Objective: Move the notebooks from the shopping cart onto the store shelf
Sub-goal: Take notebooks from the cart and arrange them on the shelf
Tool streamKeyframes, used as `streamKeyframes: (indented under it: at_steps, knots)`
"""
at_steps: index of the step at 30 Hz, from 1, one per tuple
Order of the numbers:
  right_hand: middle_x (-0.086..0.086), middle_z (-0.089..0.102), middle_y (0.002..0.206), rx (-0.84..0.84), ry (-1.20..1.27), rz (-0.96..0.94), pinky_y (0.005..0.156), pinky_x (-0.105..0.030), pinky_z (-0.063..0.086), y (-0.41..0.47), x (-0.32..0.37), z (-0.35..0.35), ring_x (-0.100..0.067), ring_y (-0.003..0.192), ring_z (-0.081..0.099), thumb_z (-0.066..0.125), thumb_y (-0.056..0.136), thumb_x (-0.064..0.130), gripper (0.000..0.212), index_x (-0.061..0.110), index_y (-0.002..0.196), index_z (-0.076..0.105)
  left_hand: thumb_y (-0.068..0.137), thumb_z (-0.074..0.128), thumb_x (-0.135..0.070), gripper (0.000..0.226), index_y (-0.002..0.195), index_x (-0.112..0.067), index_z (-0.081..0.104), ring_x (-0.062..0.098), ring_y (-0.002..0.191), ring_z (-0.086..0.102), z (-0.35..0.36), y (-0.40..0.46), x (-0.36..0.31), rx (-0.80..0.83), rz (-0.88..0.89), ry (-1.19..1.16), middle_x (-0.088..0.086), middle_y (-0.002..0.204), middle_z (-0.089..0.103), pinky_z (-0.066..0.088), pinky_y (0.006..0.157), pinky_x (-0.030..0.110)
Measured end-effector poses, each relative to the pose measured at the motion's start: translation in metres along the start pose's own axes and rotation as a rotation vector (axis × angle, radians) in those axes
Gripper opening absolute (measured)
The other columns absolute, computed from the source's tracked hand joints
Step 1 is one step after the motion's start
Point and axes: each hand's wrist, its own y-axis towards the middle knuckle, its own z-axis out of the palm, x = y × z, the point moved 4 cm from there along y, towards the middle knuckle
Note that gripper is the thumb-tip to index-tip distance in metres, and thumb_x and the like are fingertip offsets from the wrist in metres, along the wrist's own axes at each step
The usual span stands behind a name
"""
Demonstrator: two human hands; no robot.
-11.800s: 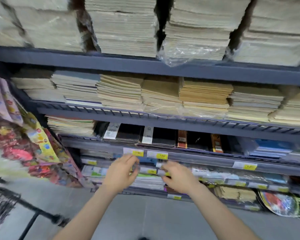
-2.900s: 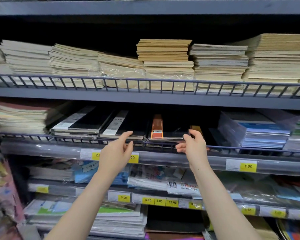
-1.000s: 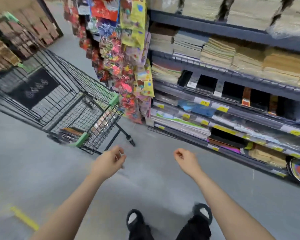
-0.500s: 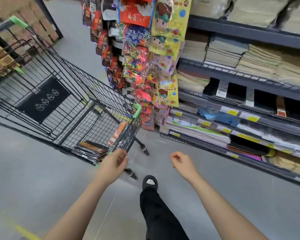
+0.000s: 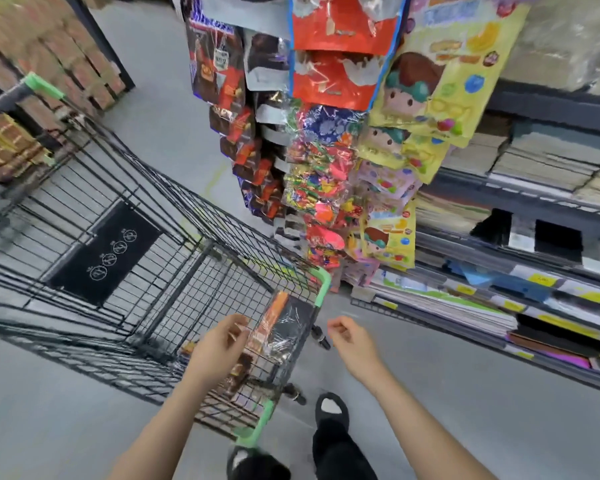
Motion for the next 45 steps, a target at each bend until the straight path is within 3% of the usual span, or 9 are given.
streamKeyframes:
  at_steps: [10, 16, 23, 26, 30, 34, 37, 41, 45]
  knots:
    - [0.015, 0.054, 0.088, -0.061, 0.067, 0.047, 0.070, -0.014, 0.042, 0.053, 0.059, 0.117, 0.003, 0.082, 0.051, 0.051, 0.092, 0.018, 0.012, 0.019, 0.103, 0.056, 0.089, 0.059, -0.024, 0.012, 0.101, -0.024, 0.055, 0.020, 0.066, 0.063, -0.069, 0.081, 0.094, 0.109, 0.021, 0.026, -0.005, 0.080, 0.066, 0.054, 0.064, 0.042]
    - [0.013, 0.057, 0.092, -0.140, 0.026, 0.320, 0.081, -0.021, 0.048, 0.078, -0.005, 0.220, -0.008, 0.088, 0.058, 0.055, 0.089, 0.025, 0.017, 0.028, 0.106, 0.053, 0.088, 0.059, -0.031, 0.026, 0.111, -0.019, 0.059, 0.006, 0.073, 0.058, -0.047, 0.132, 0.184, 0.358, 0.104, 0.174, -0.008, 0.091, 0.060, 0.049, 0.067, 0.022]
    - [0.004, 0.056, 0.114, -0.148, -0.054, 0.504, 0.080, -0.016, 0.037, 0.101, -0.078, 0.294, -0.005, 0.091, 0.051, 0.060, 0.087, 0.025, 0.036, 0.015, 0.121, 0.053, 0.089, 0.053, -0.042, 0.057, 0.137, -0.017, 0.036, 0.029, 0.124, 0.046, 0.014, 0.165, 0.283, 0.658, 0.000, 0.495, 0.010, 0.136, 0.045, 0.040, 0.099, 0.036]
    - [-0.001, 0.055, 0.122, -0.103, -0.121, 0.563, 0.088, -0.023, 0.042, 0.113, -0.107, 0.312, -0.012, 0.099, 0.054, 0.064, 0.083, 0.029, 0.050, 0.015, 0.128, 0.047, 0.088, 0.056, -0.038, 0.062, 0.137, -0.008, 0.034, 0.028, 0.114, 0.054, 0.044, 0.173, 0.306, 0.807, -0.128, 0.484, 0.014, 0.129, 0.051, 0.047, 0.085, 0.030]
    - [-0.005, 0.060, 0.118, -0.074, -0.046, 0.681, 0.093, -0.030, 0.044, 0.119, -0.123, 0.319, -0.022, 0.108, 0.058, 0.070, 0.078, 0.022, 0.060, 0.016, 0.128, 0.039, 0.077, 0.071, -0.024, 0.041, 0.104, -0.009, 0.044, 0.023, 0.094, 0.060, 0.060, 0.176, 0.311, 0.742, -0.275, 0.238, 0.008, 0.102, 0.060, 0.051, 0.076, 0.033]
    - [-0.009, 0.057, 0.123, -0.087, -0.018, 0.807, 0.098, -0.034, 0.045, 0.119, -0.131, 0.324, -0.025, 0.110, 0.056, 0.074, 0.073, 0.029, 0.065, 0.015, 0.126, 0.040, 0.074, 0.067, -0.050, 0.074, 0.125, -0.002, 0.041, 0.030, 0.102, 0.060, 0.061, 0.153, 0.306, 0.874, -0.558, 0.128, 0.014, 0.121, 0.056, 0.056, 0.066, 0.038]
    - [-0.011, 0.051, 0.125, -0.072, 0.044, 0.848, 0.097, -0.032, 0.042, 0.113, -0.127, 0.327, -0.025, 0.111, 0.053, 0.072, 0.076, 0.027, 0.061, 0.012, 0.125, 0.039, 0.070, 0.066, -0.058, 0.072, 0.119, -0.008, 0.051, 0.029, 0.095, 0.065, 0.057, 0.150, 0.311, 0.878, -0.537, 0.080, 0.013, 0.116, 0.063, 0.060, 0.065, 0.040]
    - [-0.002, 0.048, 0.118, -0.168, 0.214, 0.729, 0.092, -0.024, 0.040, 0.111, -0.101, 0.319, -0.013, 0.096, 0.054, 0.079, 0.068, 0.022, 0.076, 0.024, 0.128, 0.032, 0.078, 0.073, -0.027, 0.040, 0.107, -0.008, 0.053, 0.020, 0.094, 0.063, 0.031, 0.172, 0.289, 0.740, -0.404, -0.012, 0.008, 0.107, 0.067, 0.052, 0.081, 0.031]
    - [0.003, 0.050, 0.120, -0.263, 0.410, 0.610, 0.081, -0.028, 0.053, 0.135, -0.079, 0.327, -0.011, 0.094, 0.055, 0.083, 0.062, 0.024, 0.094, 0.030, 0.134, 0.023, 0.063, 0.082, -0.021, 0.068, 0.120, -0.007, 0.048, 0.031, 0.094, 0.064, 0.000, 0.241, 0.248, 0.634, -0.236, -0.095, 0.013, 0.103, 0.065, 0.054, 0.085, 0.044]
